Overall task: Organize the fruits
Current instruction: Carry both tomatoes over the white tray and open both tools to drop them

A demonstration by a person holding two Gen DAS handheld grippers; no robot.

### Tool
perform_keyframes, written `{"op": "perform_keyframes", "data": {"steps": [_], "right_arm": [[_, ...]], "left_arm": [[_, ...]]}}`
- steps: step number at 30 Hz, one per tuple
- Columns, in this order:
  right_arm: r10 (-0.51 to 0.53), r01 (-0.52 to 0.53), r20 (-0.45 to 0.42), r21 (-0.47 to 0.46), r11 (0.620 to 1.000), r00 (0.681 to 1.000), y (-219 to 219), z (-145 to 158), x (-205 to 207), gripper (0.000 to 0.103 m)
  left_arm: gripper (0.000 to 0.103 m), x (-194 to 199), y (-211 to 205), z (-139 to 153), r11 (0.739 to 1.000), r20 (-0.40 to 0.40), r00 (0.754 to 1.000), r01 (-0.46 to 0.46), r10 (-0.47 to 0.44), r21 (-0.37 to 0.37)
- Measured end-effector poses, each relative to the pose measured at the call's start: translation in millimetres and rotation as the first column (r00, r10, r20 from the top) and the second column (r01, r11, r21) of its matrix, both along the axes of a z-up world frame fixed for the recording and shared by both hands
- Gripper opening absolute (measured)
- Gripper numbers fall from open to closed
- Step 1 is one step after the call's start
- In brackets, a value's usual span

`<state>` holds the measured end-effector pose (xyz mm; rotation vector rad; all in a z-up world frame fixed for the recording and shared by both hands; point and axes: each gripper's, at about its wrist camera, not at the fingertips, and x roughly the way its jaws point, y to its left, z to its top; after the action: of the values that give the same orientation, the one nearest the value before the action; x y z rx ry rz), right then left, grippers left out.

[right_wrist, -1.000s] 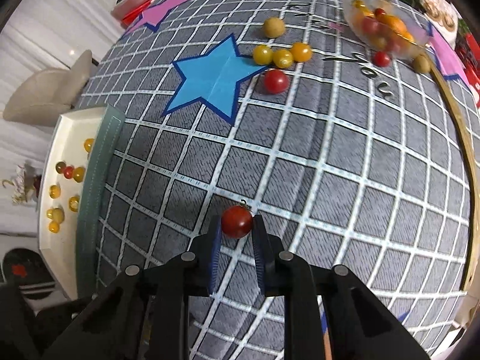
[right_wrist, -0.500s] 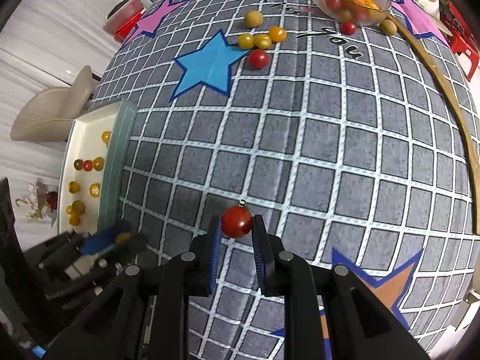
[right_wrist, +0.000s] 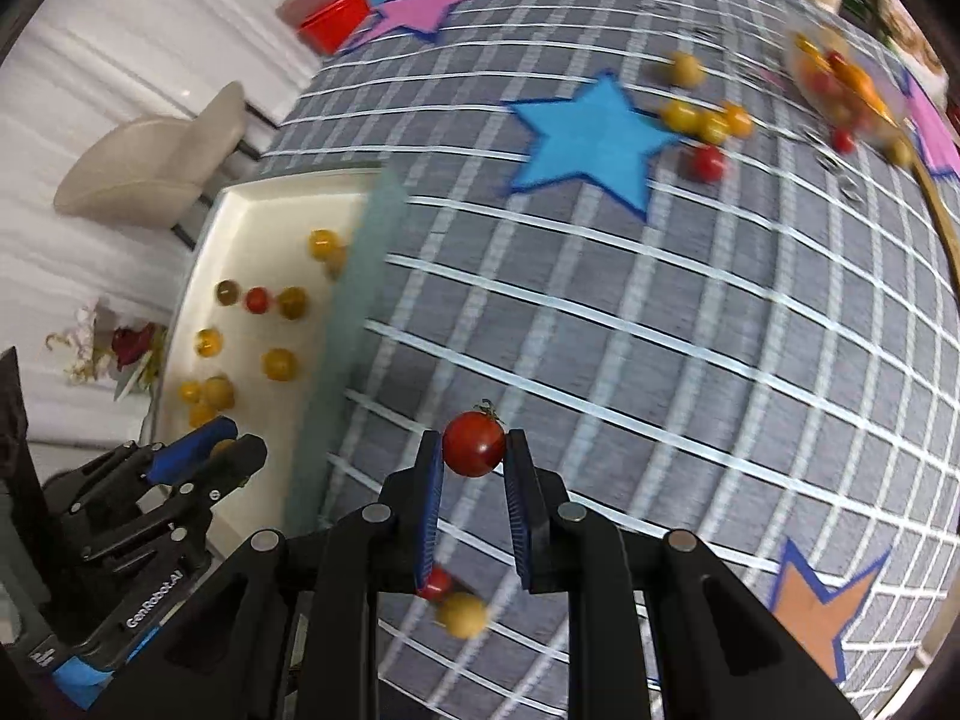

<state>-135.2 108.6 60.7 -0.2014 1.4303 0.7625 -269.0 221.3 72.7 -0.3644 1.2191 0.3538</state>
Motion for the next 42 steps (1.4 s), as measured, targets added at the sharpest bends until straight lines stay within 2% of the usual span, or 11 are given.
{"op": "perform_keyframes", "data": {"steps": [9, 17, 28, 42], "right_arm": [[0.146, -0.146, 0.004, 0.02, 0.989, 0.989, 82, 6, -26, 0.022], [0.223, -0.223, 0.021, -0.022, 0.975, 0.975, 125, -7, -33, 0.022], [0.266, -0.261, 0.033, -0.104, 0.96, 0.963, 146, -28, -27, 0.022], [0.274, -0.271, 0.019, -0.112, 0.956, 0.961, 155, -40, -32, 0.022]], "left_arm": [[0.027, -35, 37, -22, 0.991, -0.069, 0.989, -0.127, 0.129, 0.03], [0.027, -47, 48, -41, 0.985, -0.109, 0.979, -0.168, 0.171, 0.035], [0.027, -47, 56, -47, 0.983, -0.115, 0.976, -0.182, 0.183, 0.019], [0.027, -42, 53, -47, 0.985, -0.111, 0.979, -0.169, 0.171, 0.023]]}}
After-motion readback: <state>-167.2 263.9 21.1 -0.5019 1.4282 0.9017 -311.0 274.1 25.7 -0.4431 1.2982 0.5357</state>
